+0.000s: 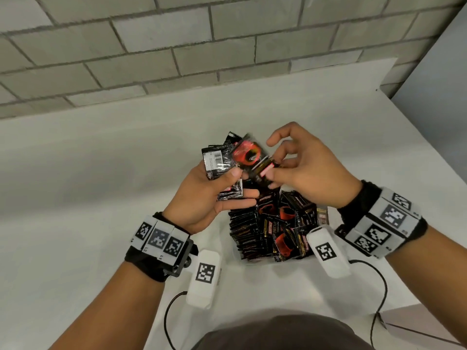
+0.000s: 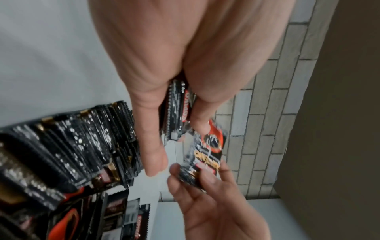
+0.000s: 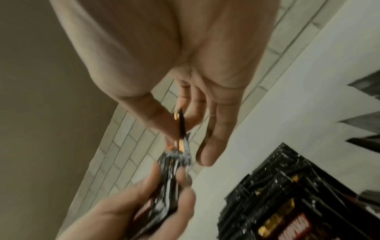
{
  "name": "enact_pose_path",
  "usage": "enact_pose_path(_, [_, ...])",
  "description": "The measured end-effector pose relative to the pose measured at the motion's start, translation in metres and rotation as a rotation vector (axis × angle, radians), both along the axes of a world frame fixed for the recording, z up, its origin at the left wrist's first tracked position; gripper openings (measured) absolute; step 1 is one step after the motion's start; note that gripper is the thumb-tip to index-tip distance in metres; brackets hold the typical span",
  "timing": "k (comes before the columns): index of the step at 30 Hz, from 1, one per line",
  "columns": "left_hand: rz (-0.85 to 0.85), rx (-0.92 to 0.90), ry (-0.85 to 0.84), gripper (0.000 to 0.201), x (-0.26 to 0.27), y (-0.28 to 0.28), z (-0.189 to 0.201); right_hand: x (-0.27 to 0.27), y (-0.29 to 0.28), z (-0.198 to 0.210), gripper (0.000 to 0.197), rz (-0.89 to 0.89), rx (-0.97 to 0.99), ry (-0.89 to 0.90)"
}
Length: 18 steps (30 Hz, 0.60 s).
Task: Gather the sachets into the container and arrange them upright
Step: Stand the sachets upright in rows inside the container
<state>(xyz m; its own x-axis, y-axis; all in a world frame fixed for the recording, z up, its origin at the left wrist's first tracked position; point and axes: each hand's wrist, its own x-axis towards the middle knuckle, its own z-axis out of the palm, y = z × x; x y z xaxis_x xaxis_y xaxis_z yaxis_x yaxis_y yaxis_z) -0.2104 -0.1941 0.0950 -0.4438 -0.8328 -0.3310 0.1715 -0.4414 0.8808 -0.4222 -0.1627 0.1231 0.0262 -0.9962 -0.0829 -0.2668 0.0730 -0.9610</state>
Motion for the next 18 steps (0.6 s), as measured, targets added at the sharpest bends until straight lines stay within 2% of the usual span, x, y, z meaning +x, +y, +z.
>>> enact_pose_path(2, [0.031,0.007,-0.028,0.045,0.005,-0.001,0.0,-0.01,-0.002,0.003,0.025,-0.064,-0.028,-0.028])
enact_pose_path(3, [0.045,0.005,-0.045,0.047,0.009,-0.002,-0.001,-0.017,-0.003,0.004,0.019,-0.066,-0.023,0.017])
enact_pose_path(6, [0.088,-0.007,-0.072,0.043,0.018,-0.005,-0.001,-0.035,-0.003,0.003,0.016,0.091,0.028,0.358])
enact_pose_path(8, [0.109,0.002,-0.073,0.033,0.021,-0.007,0.0,-0.04,-0.002,-0.002,0.016,0.196,0.024,0.537])
enact_pose_path(12, [0.112,0.042,-0.039,0.019,0.026,-0.011,0.0,-0.033,-0.003,-0.019,0.016,0.22,-0.044,0.606])
enact_pose_path(18, [0.077,0.068,-0.011,0.042,0.025,-0.01,0.0,-0.012,-0.01,-0.037,0.016,0.303,-0.06,0.746])
